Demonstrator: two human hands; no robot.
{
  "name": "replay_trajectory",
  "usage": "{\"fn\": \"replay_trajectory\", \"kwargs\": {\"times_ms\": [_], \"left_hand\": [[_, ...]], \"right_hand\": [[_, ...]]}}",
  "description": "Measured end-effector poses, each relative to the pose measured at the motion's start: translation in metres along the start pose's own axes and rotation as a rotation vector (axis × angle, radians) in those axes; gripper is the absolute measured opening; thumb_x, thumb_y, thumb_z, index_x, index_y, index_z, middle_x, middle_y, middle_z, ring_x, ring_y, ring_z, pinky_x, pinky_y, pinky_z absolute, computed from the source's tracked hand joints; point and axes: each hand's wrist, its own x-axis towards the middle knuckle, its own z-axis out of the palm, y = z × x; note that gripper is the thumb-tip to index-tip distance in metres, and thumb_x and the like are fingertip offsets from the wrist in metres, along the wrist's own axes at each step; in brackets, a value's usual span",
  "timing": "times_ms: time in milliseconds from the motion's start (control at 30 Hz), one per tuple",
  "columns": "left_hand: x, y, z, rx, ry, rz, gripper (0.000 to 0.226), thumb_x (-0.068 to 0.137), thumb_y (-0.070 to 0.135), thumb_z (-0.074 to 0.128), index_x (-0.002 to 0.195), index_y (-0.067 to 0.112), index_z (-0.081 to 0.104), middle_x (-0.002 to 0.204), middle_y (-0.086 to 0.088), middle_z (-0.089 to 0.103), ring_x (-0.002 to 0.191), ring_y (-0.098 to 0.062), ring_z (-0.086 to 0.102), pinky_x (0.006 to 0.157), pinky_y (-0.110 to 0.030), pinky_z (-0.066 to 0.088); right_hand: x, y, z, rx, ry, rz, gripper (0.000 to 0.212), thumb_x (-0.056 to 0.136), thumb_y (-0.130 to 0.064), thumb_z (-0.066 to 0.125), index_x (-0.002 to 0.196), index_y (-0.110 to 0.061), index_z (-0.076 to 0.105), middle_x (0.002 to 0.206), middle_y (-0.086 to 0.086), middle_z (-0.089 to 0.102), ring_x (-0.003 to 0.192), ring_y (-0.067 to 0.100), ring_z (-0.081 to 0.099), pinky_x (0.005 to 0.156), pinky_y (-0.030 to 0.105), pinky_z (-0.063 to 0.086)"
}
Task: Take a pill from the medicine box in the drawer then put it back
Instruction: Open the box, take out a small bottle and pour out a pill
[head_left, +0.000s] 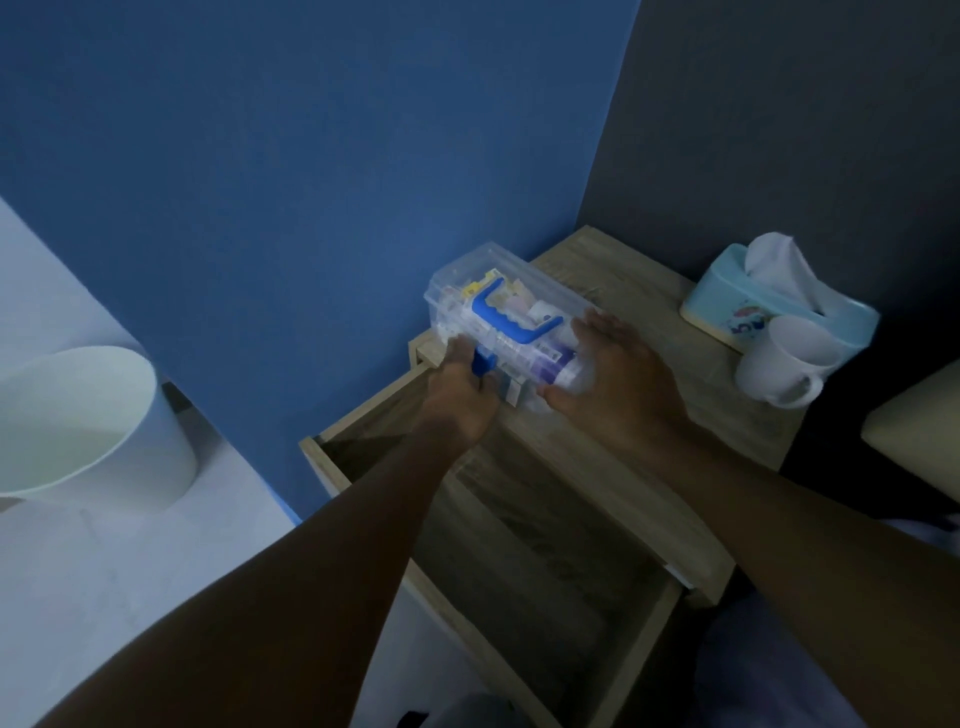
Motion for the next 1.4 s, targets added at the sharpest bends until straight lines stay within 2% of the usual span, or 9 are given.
{"fn": "replay_trajectory", "kwargs": {"times_ms": [100,200,367,467,667,1100,1167,1233,1400], "left_hand": [[0.000,0.007,-0.004,0.050,-0.057,-0.016,0.062,0.092,0.015,0.058,0.146,0.014,0.027,0.146,-0.008,0.045,0.129,-0.023,0.049,0.103,-0.042,0.048],[-0.002,0.013,-0.007,0.180,-0.062,0.013,0.085,0.092,0.013,0.058,0.156,0.010,0.001,0.164,-0.011,0.011,0.150,-0.027,0.014,0.120,-0.044,0.022],[0.007,0.013,-0.012,0.450,-0.070,0.172,0.092,0.091,0.009,0.059,0.155,0.009,-0.008,0.163,-0.005,-0.018,0.151,-0.024,-0.013,0.123,-0.040,0.010],[0.015,0.007,-0.014,0.651,-0.074,0.238,0.091,0.092,0.016,0.059,0.155,0.008,-0.006,0.163,-0.009,-0.017,0.150,-0.025,-0.016,0.123,-0.040,0.001],[0.022,-0.011,-0.015,0.753,-0.037,0.284,0.099,0.085,0.009,0.061,0.155,0.017,-0.008,0.164,-0.004,-0.016,0.150,-0.022,-0.017,0.121,-0.038,-0.004],[0.031,-0.032,-0.013,0.737,0.060,0.381,0.098,0.079,0.002,0.064,0.155,0.018,0.004,0.165,-0.003,-0.006,0.150,-0.021,-0.006,0.111,-0.030,0.001],[0.032,-0.033,-0.012,0.734,0.057,0.386,0.097,0.079,0.002,0.063,0.155,0.018,0.005,0.165,-0.004,-0.005,0.150,-0.021,-0.005,0.111,-0.031,0.002],[0.032,-0.032,-0.011,0.721,0.052,0.388,0.096,0.079,0.002,0.063,0.155,0.017,0.006,0.164,-0.005,-0.004,0.150,-0.022,-0.005,0.112,-0.032,0.002],[0.030,-0.028,-0.012,0.712,0.028,0.376,0.093,0.081,0.003,0.058,0.155,0.015,0.003,0.164,-0.007,-0.007,0.150,-0.023,-0.009,0.119,-0.037,0.007]], "right_hand": [[0.002,-0.008,-0.016,0.200,0.023,0.063,0.078,0.076,-0.054,0.073,0.142,-0.022,0.046,0.146,0.003,0.050,0.133,0.021,0.048,0.102,0.040,0.048],[0.007,-0.006,-0.039,0.415,0.089,0.072,0.061,0.075,-0.040,0.075,0.131,-0.022,0.058,0.120,0.001,0.069,0.108,0.018,0.066,0.086,0.038,0.058],[0.032,0.013,-0.072,0.310,0.396,-0.145,0.023,0.088,-0.009,0.064,0.107,0.000,0.073,0.105,0.013,0.075,0.096,0.026,0.071,0.089,0.030,0.053],[0.049,0.027,-0.078,0.139,0.424,-0.173,0.019,0.093,-0.004,0.054,0.094,0.003,0.072,0.092,0.020,0.074,0.083,0.035,0.070,0.076,0.042,0.054],[0.080,0.052,-0.066,-0.143,0.225,0.084,0.030,0.094,-0.014,0.047,0.122,-0.006,0.057,0.105,0.027,0.067,0.096,0.044,0.064,0.081,0.042,0.050],[0.104,0.073,-0.021,0.129,0.184,0.398,0.055,0.082,-0.030,0.051,0.130,-0.003,0.056,0.132,0.027,0.057,0.128,0.040,0.050,0.107,0.045,0.042],[0.104,0.059,-0.017,0.056,0.259,0.274,0.054,0.085,-0.024,0.052,0.136,-0.008,0.052,0.143,0.022,0.050,0.139,0.036,0.037,0.114,0.043,0.034],[0.104,0.038,-0.013,0.137,0.285,0.061,0.044,0.087,-0.018,0.055,0.131,-0.011,0.059,0.134,0.013,0.061,0.127,0.032,0.052,0.103,0.034,0.041],[0.120,-0.004,-0.007,0.302,-0.064,-0.288,0.029,0.088,-0.016,0.067,0.116,-0.013,0.073,0.116,0.004,0.072,0.102,0.016,0.066,0.090,0.024,0.048]]}}
